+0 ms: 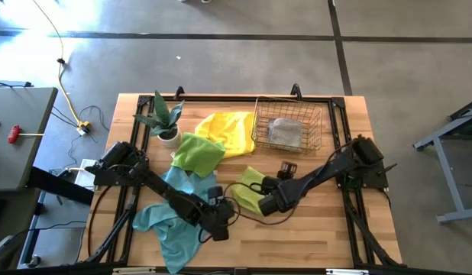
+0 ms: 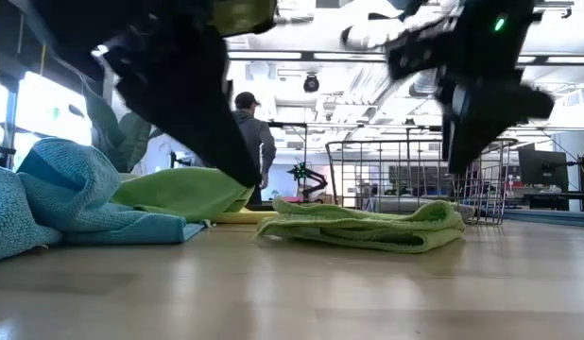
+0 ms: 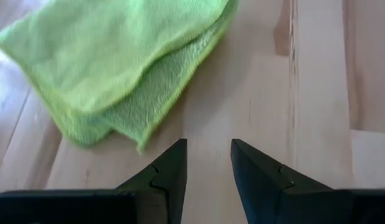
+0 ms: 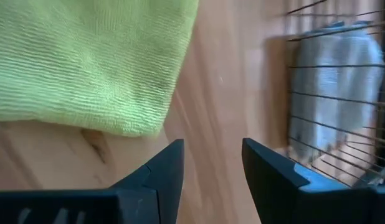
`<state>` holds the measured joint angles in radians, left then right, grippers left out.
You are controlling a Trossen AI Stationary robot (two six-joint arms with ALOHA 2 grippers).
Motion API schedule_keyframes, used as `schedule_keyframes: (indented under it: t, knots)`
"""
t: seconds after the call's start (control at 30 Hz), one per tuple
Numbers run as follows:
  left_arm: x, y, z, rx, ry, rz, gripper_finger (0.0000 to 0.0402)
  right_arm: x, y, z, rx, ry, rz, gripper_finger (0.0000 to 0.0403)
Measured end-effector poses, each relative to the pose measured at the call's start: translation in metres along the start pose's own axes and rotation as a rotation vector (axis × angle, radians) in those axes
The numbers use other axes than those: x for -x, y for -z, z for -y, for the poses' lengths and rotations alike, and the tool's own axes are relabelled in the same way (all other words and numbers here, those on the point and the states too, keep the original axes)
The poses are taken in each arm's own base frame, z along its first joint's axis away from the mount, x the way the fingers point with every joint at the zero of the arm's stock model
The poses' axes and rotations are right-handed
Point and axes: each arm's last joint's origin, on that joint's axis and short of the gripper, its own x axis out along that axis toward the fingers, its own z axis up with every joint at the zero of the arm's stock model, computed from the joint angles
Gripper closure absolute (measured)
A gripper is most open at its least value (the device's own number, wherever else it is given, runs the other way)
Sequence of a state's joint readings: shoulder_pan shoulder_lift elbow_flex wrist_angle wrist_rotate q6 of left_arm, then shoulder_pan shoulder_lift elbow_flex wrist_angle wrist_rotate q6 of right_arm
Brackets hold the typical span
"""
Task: Fold microfiber towels
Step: Fold the light green microfiber towel
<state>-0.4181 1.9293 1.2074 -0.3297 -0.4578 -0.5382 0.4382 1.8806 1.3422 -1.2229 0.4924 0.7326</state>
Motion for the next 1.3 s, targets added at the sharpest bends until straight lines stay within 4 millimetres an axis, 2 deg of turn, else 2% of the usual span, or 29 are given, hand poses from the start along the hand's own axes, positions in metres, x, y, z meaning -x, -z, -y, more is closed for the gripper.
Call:
schedule_keyframes:
  t: [0.1,0.2,0.3,0.43,0.6,0.7,0.83,1.0,1.17,1.3]
  knots:
    - [-0.005,-0.011,-0.010,-0.048,0.017,-0.004,0.0287,0.015,0.010,0.002,-0.058,-0.010,0.047,0.0247]
    - [-0.011,-0.022,-0.022,-0.127,0.037,-0.004,0.0287,0.021,0.024,-0.002,-0.143,-0.036,0.093,0.0247]
    - [-0.017,-0.029,-0.034,-0.242,0.082,-0.008,0.0287,0.013,0.043,-0.010,-0.230,-0.075,0.110,0.0247]
    - [-0.026,-0.037,-0.054,-0.299,0.136,-0.031,0.0287,-0.003,0.064,-0.026,-0.393,-0.213,0.109,0.0247]
    - [-0.038,-0.045,-0.079,-0.281,0.120,-0.041,0.0287,-0.010,0.073,-0.050,-0.542,-0.447,0.175,0.0247]
    - [-0.045,-0.042,-0.088,-0.259,0.133,-0.046,0.0287,-0.014,0.075,-0.060,-0.637,-0.571,0.214,0.0247]
    - [-0.052,-0.032,-0.093,-0.231,0.209,-0.027,0.0287,-0.023,0.080,-0.065,-0.740,-0.675,0.256,0.0247]
    - [-0.057,-0.017,-0.095,-0.199,0.228,-0.040,0.0287,-0.038,0.086,-0.062,-0.825,-0.681,0.313,0.0247]
    - [-0.056,-0.008,-0.089,-0.087,0.231,-0.072,0.0287,-0.053,0.085,-0.051,-0.835,-0.597,0.364,0.0247]
    - [-0.052,-0.007,-0.075,0.019,0.256,-0.064,0.0287,-0.063,0.080,-0.041,-0.783,-0.490,0.432,0.0247]
